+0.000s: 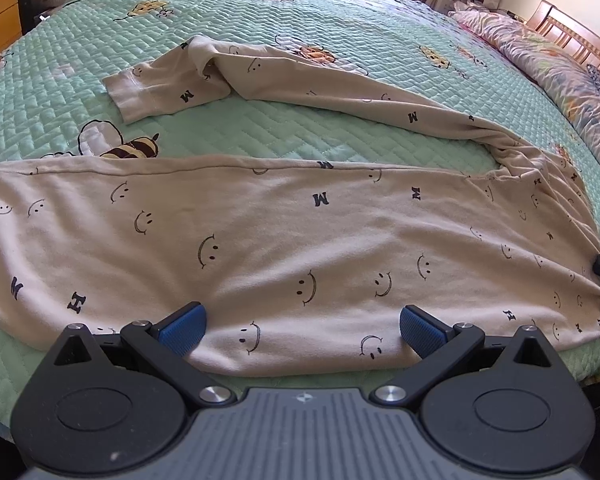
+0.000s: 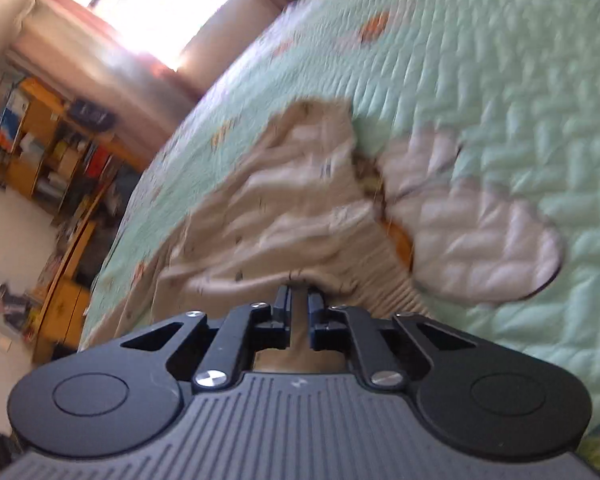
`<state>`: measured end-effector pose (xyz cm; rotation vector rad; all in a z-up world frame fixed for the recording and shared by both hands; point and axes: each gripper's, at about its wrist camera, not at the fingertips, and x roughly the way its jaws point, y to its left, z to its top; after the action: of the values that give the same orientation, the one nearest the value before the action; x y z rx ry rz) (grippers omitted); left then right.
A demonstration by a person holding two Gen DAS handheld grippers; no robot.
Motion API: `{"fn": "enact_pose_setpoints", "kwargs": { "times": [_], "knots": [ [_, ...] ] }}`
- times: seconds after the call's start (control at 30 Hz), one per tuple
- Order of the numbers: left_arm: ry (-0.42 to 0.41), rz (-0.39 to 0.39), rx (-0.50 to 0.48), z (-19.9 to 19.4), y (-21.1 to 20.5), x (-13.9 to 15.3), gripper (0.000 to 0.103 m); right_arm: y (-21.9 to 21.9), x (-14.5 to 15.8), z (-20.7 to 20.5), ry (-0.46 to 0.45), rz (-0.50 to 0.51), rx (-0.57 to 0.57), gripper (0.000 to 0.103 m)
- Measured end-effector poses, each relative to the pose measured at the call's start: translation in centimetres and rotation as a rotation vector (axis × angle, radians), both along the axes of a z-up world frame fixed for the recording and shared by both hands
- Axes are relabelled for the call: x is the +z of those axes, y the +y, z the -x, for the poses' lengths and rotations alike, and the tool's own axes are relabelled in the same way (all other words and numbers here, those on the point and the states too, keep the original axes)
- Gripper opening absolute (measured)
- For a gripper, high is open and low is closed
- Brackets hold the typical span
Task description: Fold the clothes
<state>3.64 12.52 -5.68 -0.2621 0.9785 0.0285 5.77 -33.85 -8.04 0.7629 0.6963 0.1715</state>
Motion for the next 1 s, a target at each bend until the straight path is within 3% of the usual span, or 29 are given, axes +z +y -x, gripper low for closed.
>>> {"fn": "enact_pose_setpoints", "kwargs": {
  "times": [0.1,0.23,0.3,0.37,0.47,0.57,0.73,0.8,0.9,1.0],
  "knots": [
    [-0.023,0.04,0.011,0.1,0.3,0.3,0.102,0.3,0.9,1.1,-0.051,0.026,-0.015,0.043],
    [-0.081,0.185,0.042,0.7,1.7,0.9,0.101,1.5,1.4,1.6,-0.098,-0.043,-0.001,0.049],
    [-0.093,0.183,0.07,0.7,1.9,1.3,0.099,2.8,2.0,1.0,-0.131,-0.06,0.038,0.049],
    [-0.111,0.132,0.082,0.4,1.8,2.0,0.097,4.5,3.0,-0.1,-0.182,-0.072,0.064,0.053],
    [-0.159,0.029,0.053,-0.7,0.9,3.3,0.096,6.6,4.3,-2.2,-0.275,-0.104,0.042,0.07],
    [-0.209,-0.079,0.015,-2.6,-0.1,4.8,0.096,8.3,5.2,-4.6,-0.373,-0.133,-0.004,0.074],
    [-0.29,-0.29,-0.151,-7.2,-2.9,5.7,0.093,11.2,6.7,-8.6,-0.535,-0.18,-0.08,0.084],
    [-0.276,-0.348,-0.219,-9.6,-3.7,5.4,0.068,11.9,6.5,-10.0,-0.574,-0.183,-0.088,0.084],
    [-0.249,-0.367,-0.262,-13.0,-4.0,5.0,0.056,11.2,4.1,-10.6,-0.558,-0.109,-0.072,0.084],
    [-0.241,-0.443,-0.275,-15.8,-4.4,4.6,0.055,9.6,3.3,-11.1,-0.548,-0.068,-0.095,0.084]
  ]
}}
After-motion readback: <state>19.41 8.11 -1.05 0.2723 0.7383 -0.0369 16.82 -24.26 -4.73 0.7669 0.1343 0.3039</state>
